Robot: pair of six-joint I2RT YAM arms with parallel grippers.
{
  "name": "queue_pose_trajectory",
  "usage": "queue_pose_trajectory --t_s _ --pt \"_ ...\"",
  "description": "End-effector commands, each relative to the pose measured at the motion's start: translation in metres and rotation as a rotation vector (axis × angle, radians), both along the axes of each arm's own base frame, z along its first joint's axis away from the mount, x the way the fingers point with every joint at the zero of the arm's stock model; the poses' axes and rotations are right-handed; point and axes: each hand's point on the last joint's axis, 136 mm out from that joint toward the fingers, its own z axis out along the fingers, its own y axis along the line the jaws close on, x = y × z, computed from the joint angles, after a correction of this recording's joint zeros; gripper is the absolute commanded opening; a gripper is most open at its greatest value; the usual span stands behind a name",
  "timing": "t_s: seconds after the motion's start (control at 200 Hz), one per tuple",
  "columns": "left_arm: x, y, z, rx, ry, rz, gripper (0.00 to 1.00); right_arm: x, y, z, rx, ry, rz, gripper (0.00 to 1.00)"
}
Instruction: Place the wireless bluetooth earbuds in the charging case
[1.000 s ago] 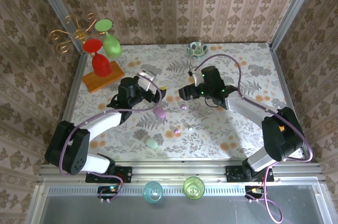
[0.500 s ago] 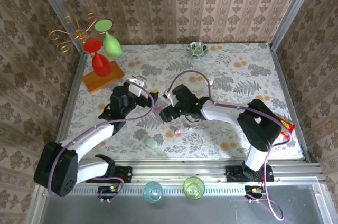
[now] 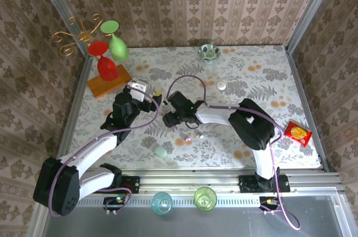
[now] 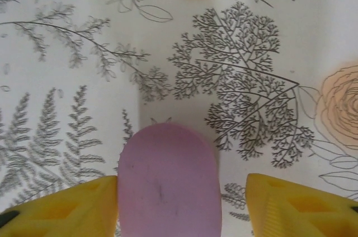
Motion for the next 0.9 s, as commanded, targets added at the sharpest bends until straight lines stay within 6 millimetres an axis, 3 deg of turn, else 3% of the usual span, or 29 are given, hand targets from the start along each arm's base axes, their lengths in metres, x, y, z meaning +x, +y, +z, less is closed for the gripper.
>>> queue_pose_trajectory --t_s 0.0,0.4,0.705,0.895 --pt "-0.001 0.007 -0.002 -0.012 0.010 0.028 1.00 0.010 -0.021 -0.004 -0.093 0.010 -0.116 0.57" --pt "0.002 -0.001 -0.009 -0.018 0.023 -0.008 1.00 0.017 -0.091 -0.001 -0.149 0.062 -0.388 0.49" --pt "0.003 -0.005 -0.010 -0.012 0.018 -0.027 1.00 0.028 -0.125 0.029 -0.053 0.001 -0.499 0.40" --pt "0.000 -0.013 -0.011 0.005 0.004 -0.068 1.00 0.028 -0.175 0.029 -0.034 -0.002 -0.643 0.39"
